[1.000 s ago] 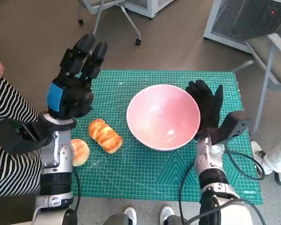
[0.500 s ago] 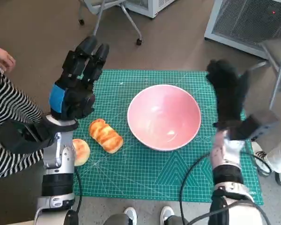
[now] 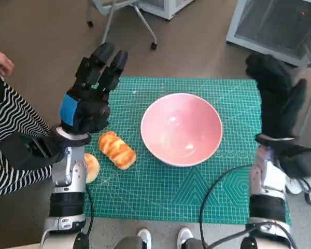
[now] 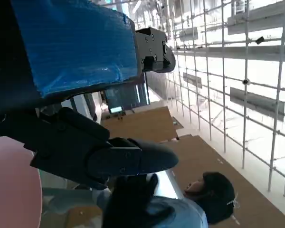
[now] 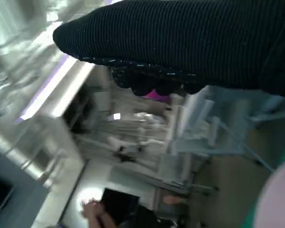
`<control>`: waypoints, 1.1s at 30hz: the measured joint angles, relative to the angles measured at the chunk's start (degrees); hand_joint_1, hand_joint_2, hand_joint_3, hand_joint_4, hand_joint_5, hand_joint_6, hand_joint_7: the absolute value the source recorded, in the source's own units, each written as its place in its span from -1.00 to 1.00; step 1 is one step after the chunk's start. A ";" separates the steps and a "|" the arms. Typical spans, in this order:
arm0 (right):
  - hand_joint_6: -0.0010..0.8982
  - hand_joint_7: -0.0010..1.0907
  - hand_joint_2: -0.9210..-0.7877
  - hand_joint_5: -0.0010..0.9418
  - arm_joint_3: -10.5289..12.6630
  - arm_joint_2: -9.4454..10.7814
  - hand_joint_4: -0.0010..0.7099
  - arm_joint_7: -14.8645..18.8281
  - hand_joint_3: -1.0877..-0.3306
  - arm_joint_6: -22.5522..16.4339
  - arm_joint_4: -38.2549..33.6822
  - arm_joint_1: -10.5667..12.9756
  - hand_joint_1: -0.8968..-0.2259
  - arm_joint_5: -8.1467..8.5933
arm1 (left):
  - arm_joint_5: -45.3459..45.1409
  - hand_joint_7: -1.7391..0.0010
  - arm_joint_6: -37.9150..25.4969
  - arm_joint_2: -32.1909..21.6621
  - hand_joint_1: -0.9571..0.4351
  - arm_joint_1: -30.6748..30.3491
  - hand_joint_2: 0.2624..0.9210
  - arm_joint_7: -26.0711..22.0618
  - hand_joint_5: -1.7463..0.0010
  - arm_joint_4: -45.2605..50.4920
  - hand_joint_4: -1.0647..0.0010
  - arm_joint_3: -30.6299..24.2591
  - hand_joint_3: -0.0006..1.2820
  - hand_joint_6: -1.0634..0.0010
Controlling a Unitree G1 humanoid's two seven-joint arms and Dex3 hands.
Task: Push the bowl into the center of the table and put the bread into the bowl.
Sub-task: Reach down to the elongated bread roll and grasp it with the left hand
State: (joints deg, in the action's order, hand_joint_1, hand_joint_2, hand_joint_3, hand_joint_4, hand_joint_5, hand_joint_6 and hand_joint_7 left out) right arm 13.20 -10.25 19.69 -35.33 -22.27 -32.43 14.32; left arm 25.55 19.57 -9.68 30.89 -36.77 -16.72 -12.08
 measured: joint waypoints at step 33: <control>-0.81 -0.12 -1.00 -0.97 -2.13 -2.14 -0.58 -1.78 -0.09 6.14 15.43 6.41 -0.53 -0.95 | -38.95 0.96 -5.84 -35.79 0.35 1.01 0.26 -7.10 0.98 11.40 0.80 12.13 -0.99 0.53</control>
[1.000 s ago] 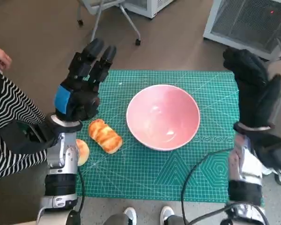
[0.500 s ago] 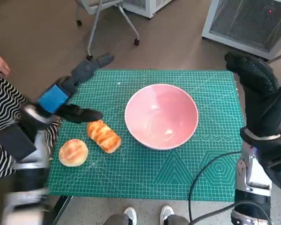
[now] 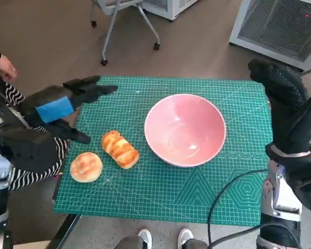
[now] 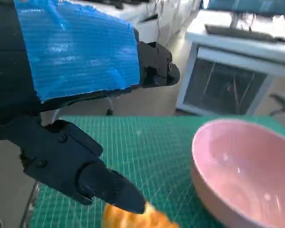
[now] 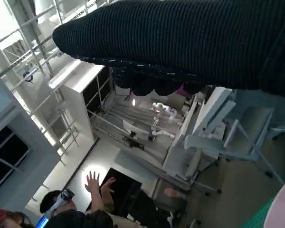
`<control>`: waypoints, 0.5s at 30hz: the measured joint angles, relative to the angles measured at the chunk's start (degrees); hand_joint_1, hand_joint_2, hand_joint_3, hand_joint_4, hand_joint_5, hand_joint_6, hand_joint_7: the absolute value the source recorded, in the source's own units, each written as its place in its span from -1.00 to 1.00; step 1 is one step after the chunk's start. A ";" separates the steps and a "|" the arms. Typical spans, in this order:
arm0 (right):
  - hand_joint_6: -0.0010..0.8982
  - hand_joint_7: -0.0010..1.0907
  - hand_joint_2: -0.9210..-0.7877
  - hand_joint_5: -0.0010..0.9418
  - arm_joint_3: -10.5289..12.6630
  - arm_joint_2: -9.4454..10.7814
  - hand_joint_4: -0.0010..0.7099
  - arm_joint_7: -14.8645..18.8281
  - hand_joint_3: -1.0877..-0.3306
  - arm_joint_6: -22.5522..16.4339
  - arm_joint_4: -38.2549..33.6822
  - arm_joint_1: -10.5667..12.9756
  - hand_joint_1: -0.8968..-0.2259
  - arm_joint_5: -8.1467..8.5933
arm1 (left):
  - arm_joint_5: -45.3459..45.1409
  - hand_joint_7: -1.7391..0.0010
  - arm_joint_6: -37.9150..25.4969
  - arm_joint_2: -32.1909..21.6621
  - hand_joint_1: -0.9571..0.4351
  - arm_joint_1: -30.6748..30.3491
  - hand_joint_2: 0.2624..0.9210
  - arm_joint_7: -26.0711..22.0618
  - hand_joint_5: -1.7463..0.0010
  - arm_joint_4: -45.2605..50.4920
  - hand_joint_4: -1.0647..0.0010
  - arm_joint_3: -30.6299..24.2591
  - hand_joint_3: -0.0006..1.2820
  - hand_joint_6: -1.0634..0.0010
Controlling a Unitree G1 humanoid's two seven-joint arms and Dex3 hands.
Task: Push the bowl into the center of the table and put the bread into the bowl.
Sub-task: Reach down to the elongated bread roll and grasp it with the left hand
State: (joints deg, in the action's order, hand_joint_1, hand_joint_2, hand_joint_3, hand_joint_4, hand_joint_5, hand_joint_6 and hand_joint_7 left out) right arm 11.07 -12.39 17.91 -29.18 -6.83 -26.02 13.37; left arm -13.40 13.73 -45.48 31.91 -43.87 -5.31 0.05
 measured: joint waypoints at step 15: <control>-0.81 -0.11 -1.00 -0.98 -0.01 0.09 -0.58 -0.47 -0.10 0.93 1.36 0.28 -0.46 0.45 | -4.41 0.96 -1.62 0.70 0.42 -0.46 0.24 -0.07 0.99 0.95 0.67 7.08 -1.00 0.38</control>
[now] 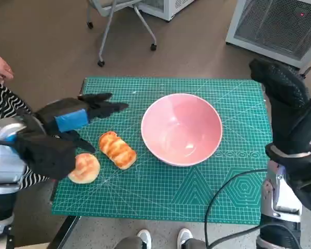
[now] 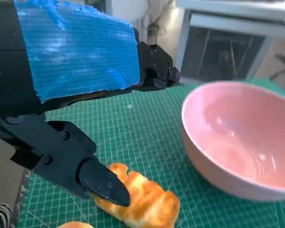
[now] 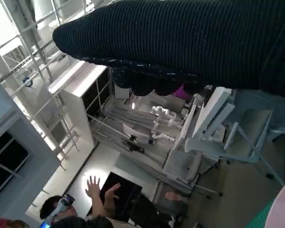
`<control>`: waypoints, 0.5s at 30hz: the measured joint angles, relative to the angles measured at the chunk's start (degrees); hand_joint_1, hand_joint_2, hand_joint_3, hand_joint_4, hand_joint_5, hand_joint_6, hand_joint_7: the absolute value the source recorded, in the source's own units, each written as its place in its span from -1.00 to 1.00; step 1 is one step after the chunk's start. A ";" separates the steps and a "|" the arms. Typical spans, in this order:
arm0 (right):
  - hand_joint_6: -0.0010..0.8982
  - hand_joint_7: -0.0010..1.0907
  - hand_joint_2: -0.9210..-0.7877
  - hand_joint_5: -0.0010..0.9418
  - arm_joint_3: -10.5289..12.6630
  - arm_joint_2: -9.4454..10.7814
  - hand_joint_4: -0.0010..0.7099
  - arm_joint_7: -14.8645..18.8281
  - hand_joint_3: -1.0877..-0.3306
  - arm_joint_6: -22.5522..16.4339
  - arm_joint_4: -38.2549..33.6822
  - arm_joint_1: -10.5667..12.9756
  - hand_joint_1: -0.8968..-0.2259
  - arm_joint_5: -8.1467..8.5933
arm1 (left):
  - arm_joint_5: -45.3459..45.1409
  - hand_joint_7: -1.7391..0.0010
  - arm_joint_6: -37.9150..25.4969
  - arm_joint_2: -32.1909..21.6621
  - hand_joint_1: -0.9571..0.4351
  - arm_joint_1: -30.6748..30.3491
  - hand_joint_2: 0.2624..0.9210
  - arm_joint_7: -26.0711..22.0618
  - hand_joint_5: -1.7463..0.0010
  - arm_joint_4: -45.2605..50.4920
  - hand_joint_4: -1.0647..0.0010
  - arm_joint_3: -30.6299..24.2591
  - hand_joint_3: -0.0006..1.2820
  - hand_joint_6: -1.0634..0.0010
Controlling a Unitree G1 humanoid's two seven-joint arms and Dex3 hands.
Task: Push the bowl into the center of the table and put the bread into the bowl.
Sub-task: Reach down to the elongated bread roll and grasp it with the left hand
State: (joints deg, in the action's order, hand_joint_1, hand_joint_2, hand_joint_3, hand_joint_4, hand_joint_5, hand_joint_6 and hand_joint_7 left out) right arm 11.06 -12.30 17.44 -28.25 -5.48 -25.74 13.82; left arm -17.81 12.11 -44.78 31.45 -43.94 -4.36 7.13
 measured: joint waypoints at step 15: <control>-0.82 -0.10 -1.00 -0.98 0.03 0.41 -0.57 -0.28 -0.10 -0.66 -0.16 0.81 -0.47 -0.16 | -9.82 0.98 4.91 5.82 0.32 4.78 0.28 6.86 0.99 -17.17 0.52 9.78 -0.99 0.23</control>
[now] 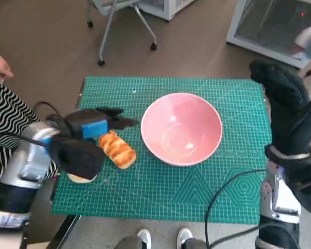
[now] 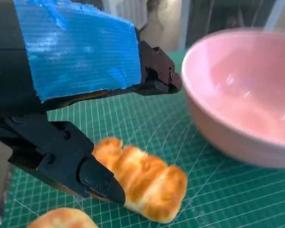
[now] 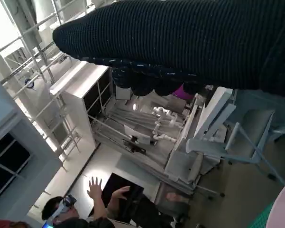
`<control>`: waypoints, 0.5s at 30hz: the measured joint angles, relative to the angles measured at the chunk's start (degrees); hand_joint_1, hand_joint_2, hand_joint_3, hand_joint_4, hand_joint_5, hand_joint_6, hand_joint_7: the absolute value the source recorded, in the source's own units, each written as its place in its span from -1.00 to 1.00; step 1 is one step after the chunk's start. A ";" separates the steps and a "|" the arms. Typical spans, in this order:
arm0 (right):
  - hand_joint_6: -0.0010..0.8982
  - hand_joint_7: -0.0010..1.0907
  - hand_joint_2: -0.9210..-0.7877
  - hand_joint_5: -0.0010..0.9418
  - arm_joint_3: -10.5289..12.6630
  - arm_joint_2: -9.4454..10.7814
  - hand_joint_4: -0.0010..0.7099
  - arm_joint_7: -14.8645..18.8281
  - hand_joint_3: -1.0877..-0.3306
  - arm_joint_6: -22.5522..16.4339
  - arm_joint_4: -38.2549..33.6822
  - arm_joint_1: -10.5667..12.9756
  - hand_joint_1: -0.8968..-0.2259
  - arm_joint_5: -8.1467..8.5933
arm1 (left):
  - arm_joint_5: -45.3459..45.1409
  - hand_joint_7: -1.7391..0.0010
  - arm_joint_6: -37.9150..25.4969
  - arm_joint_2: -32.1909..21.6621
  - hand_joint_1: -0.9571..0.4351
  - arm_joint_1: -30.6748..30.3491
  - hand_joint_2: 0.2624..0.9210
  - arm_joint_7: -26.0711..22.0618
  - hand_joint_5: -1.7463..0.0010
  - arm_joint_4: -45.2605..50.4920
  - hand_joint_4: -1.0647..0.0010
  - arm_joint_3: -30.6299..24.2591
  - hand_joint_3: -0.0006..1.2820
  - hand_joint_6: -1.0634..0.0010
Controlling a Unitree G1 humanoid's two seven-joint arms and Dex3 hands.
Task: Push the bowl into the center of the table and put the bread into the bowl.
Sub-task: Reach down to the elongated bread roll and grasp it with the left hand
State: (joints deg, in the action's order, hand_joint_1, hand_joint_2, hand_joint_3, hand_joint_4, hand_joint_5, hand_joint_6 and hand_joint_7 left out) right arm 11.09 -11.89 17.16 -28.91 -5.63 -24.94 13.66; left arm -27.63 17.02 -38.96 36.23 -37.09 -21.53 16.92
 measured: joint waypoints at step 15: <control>-0.82 -0.09 -1.00 -0.99 0.00 -0.04 -0.57 -0.58 -0.10 0.11 0.90 1.31 -0.48 -0.31 | -6.71 0.93 -4.01 4.30 0.47 5.31 0.55 1.59 0.94 -13.17 0.06 6.19 -0.93 -0.11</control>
State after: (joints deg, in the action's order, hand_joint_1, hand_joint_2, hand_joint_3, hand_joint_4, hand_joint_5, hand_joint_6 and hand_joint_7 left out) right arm 11.09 -11.93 16.57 -28.80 -4.73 -23.62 13.35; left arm -34.34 13.00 -34.66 41.54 -35.50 -34.70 23.10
